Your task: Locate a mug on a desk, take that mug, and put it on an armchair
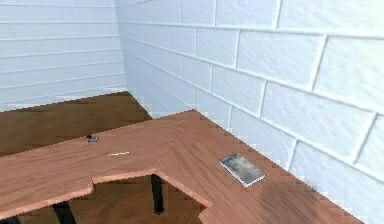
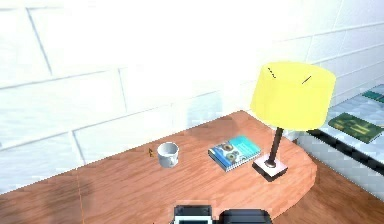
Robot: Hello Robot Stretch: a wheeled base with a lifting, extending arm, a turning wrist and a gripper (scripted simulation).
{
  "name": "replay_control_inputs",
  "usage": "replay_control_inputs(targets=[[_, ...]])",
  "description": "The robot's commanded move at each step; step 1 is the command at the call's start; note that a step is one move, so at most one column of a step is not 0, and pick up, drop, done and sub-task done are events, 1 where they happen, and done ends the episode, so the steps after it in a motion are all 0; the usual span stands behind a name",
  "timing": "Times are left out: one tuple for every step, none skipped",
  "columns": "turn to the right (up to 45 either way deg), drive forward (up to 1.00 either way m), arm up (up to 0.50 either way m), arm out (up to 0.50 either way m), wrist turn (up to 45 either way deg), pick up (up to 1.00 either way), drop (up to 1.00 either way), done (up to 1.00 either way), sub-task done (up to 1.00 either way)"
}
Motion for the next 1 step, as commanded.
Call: replay_control_inputs(targets=[[0.0, 0.00, 0.00, 0.40, 0.0, 0.00, 0.00, 0.00, 0.00]])
